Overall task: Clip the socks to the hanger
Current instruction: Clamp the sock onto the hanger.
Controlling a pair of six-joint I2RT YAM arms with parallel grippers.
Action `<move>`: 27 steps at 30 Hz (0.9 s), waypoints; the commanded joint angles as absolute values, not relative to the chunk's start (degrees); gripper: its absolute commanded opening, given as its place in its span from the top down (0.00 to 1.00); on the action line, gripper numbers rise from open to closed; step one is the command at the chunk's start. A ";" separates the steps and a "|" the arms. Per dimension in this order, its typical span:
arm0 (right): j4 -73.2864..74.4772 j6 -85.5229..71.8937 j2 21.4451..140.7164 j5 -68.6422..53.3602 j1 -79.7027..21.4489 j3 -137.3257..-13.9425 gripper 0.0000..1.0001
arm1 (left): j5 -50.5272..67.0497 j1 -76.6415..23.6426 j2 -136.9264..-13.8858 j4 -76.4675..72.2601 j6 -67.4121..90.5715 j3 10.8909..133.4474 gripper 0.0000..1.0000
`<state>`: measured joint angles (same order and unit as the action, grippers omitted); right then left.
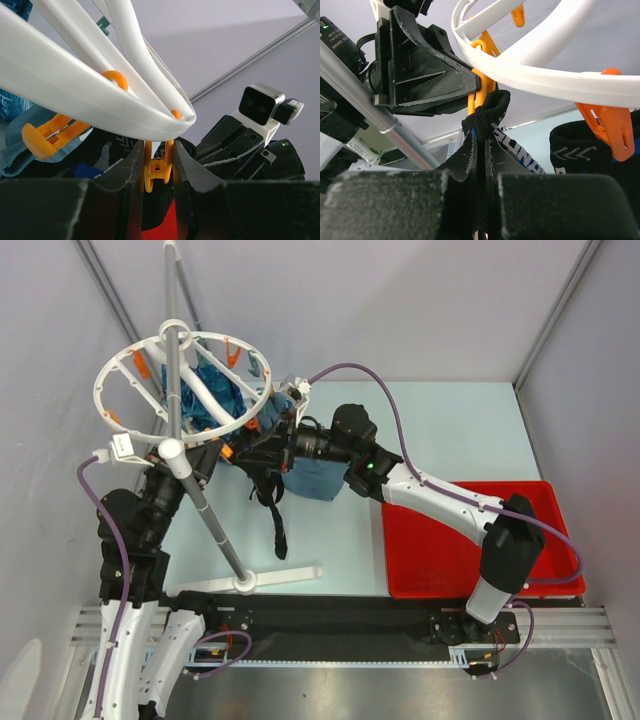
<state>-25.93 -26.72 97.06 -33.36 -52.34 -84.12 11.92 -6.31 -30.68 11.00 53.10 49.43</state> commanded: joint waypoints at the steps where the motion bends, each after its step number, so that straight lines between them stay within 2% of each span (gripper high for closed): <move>1: -33.84 -29.00 96.33 -31.55 -53.26 -85.69 1.00 | 15.99 -6.77 -30.50 10.72 55.90 48.78 0.94; 7: -33.84 -29.36 97.38 -32.16 -53.26 -87.36 1.00 | 15.73 -6.77 -30.41 11.43 55.63 48.87 0.87; 10: -32.70 -28.66 97.56 -32.34 -53.52 -87.45 1.00 | 15.47 -6.77 -30.06 11.86 55.63 48.87 0.75; 11: -32.43 -28.65 97.65 -32.26 -53.61 -87.54 1.00 | 15.38 -6.77 -29.80 12.04 55.63 48.69 0.67; 13: -31.99 -28.65 97.65 -32.17 -53.53 -87.54 0.98 | 15.03 -6.77 -29.36 12.04 55.81 48.52 0.61; 14: -32.17 -28.83 97.82 -32.17 -53.53 -87.54 0.96 | 14.86 -6.77 -29.18 12.04 55.98 48.25 0.49; 18: -32.17 -28.92 98.43 -31.55 -53.61 -87.98 0.92 | 14.85 -6.77 -28.57 12.04 55.99 48.16 0.24; 22: -31.73 -29.09 99.05 -31.55 -53.53 -88.86 0.90 | 13.89 -6.77 -28.04 13.44 55.37 48.34 0.10; 23: -31.38 -29.18 99.14 -31.47 -53.53 -88.94 0.89 | 13.63 -6.77 -27.95 13.71 54.94 48.34 0.02; 26: -29.63 -28.65 98.96 -30.94 -53.52 -88.86 0.80 | 12.57 -6.77 -27.42 15.46 52.92 48.43 0.00; 27: -28.75 -28.04 98.96 -30.76 -53.53 -88.94 0.73 | 12.48 -6.77 -27.33 16.16 52.13 48.43 0.00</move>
